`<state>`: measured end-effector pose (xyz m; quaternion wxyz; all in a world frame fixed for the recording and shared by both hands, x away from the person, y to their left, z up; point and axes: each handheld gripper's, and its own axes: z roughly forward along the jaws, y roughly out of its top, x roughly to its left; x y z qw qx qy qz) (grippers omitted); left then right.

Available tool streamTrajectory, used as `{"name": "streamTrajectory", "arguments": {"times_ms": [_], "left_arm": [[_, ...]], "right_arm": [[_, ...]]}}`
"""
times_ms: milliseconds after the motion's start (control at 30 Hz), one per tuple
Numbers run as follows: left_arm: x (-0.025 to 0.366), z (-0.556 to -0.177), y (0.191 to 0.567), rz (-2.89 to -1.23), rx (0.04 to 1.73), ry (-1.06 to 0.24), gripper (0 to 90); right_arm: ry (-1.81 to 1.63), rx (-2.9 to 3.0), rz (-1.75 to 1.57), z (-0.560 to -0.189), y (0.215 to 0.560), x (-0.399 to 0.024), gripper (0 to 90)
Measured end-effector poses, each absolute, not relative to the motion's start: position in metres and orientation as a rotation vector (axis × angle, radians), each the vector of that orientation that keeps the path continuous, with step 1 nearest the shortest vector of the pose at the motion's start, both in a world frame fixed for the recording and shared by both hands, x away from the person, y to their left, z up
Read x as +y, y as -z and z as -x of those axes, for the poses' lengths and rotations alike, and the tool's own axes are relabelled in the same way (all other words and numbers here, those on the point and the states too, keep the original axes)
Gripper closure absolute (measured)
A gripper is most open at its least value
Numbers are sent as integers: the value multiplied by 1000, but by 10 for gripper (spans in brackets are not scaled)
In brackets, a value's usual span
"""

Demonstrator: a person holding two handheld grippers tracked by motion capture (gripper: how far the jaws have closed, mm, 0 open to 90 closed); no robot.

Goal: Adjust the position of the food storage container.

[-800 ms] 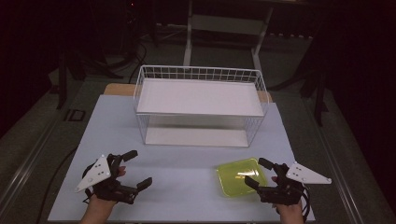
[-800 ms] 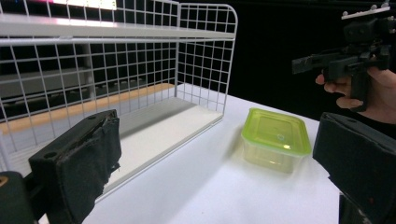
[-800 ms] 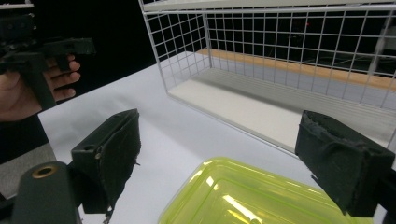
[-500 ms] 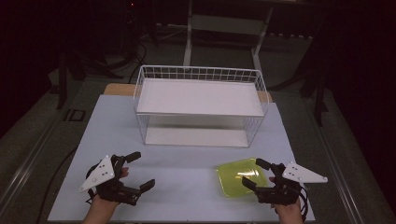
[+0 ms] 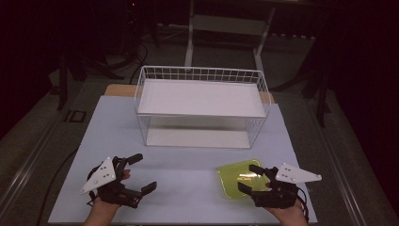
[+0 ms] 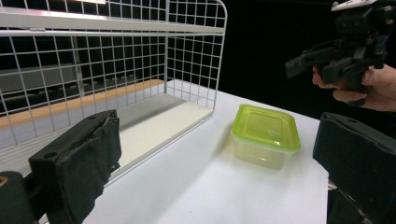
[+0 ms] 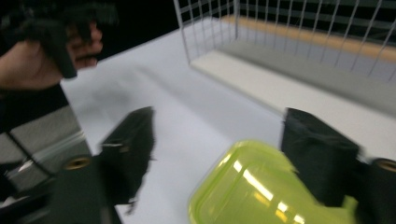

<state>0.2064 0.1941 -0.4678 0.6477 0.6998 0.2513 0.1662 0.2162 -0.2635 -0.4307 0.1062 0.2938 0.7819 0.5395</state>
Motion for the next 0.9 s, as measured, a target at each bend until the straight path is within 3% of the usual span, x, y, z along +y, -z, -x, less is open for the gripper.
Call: {"name": "streamTrajectory", "arguments": {"times_ms": [200, 267, 333, 367, 567, 900], "left_arm": [[193, -207, 468, -1591, 568, -375, 17], [193, -206, 468, -1593, 566, -376, 17], [193, -206, 468, -1593, 566, -376, 17], [193, -206, 468, -1596, 566, -374, 17], [191, -206, 469, -1605, 561, -371, 17], [191, -206, 469, -1605, 567, -366, 17]], "right_arm": [[-1530, 2390, -887, -212, 446, -265, 412], [-1495, 2420, -889, -210, 452, -267, 556], [-1465, 2430, -889, -209, 455, -267, 590], [-1401, 2465, -888, -208, 462, -267, 680], [-1335, 2492, -872, -207, 473, -267, 869], [-1259, 2537, -897, -213, 487, -269, 898]]}}
